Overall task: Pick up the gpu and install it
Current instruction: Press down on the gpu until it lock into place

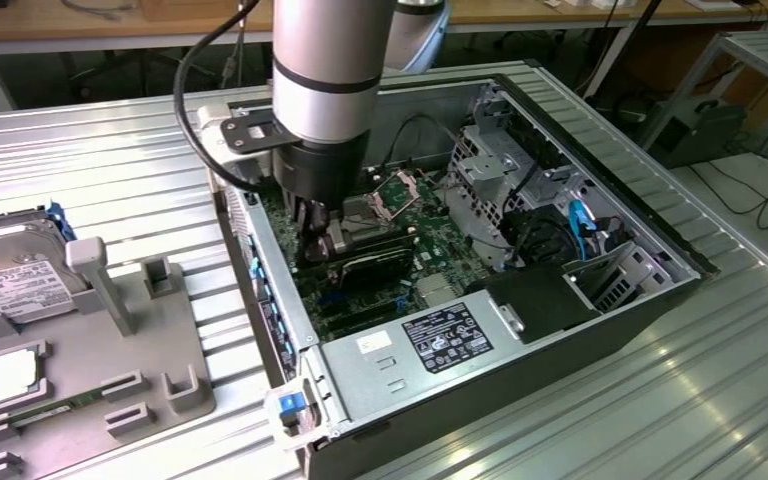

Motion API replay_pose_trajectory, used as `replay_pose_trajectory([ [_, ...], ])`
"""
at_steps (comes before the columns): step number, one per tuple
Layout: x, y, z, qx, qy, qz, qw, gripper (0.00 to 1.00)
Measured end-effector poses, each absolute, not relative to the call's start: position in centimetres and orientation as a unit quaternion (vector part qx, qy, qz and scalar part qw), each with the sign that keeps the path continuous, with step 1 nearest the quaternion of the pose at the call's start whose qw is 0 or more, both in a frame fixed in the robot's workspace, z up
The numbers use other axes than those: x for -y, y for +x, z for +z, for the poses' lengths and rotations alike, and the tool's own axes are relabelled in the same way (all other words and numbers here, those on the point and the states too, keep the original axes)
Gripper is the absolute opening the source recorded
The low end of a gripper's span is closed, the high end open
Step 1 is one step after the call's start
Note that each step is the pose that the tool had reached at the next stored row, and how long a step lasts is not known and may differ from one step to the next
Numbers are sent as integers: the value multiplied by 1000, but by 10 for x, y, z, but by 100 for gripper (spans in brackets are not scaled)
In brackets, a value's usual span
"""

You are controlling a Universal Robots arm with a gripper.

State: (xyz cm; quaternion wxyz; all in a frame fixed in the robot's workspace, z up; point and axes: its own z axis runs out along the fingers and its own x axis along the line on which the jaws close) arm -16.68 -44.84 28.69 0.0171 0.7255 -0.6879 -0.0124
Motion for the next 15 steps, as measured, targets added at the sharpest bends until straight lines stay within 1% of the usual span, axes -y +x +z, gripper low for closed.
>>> replay_pose_trajectory([
  [15, 448, -183, 286, 688, 725, -12, 17, 11],
])
